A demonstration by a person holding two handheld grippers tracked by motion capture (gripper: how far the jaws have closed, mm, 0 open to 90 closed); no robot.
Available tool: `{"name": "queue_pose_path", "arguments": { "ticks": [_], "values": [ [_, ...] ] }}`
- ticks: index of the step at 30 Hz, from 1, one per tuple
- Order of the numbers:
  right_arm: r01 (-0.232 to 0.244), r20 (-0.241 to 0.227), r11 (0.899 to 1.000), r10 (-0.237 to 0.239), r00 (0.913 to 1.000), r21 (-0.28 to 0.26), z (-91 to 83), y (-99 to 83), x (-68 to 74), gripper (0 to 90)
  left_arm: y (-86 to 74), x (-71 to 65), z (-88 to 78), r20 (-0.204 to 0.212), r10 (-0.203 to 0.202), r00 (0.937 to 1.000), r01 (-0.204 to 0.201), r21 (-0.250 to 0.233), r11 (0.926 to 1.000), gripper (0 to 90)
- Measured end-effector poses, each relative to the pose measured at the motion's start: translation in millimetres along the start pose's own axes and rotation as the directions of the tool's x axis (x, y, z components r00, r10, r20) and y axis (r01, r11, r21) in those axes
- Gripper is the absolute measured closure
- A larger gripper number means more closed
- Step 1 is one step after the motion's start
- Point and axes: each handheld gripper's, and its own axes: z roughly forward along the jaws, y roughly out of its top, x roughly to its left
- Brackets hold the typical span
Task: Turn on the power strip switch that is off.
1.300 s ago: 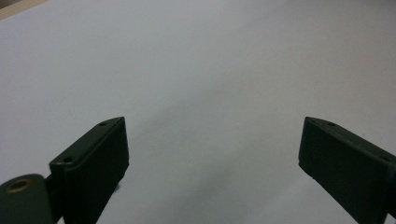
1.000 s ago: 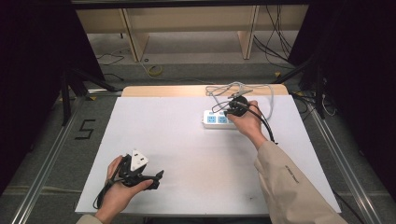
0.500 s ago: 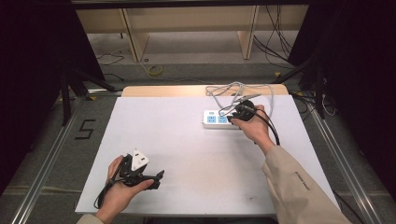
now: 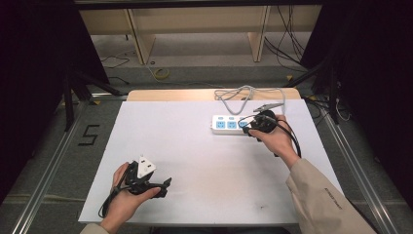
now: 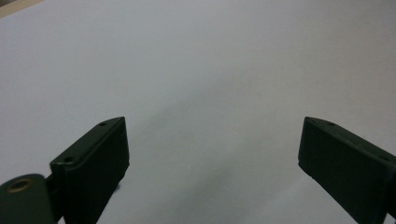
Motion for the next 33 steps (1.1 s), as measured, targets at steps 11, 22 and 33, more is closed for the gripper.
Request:
{"name": "queue_pose_path", "arguments": {
  "ticks": [11, 22, 33],
  "values": [
    [0.024, -0.034, 1.000, -0.024, 0.9991, -0.003, -18.9, -19.9, 8.8, 50.3, 0.0, -0.3, 0.4, -0.001, 0.000, 1.0000, 0.000, 0.001, 1.0000, 8.2],
    [0.016, -0.051, 0.999, -0.019, 0.9985, -0.044, -43.5, -51.9, 23.7, 46.0, 0.3, -0.6, 0.2, -0.003, 0.004, 1.0000, -0.004, 0.002, 1.0000, 8.3],
    [0.028, -0.087, 0.995, -0.036, 0.9956, -0.096, -61.3, -83.2, 32.4, 41.5, -0.5, -0.3, -0.2, 0.002, 0.002, 1.0000, -0.002, 0.005, 1.0000, 8.3]
  ]
}}
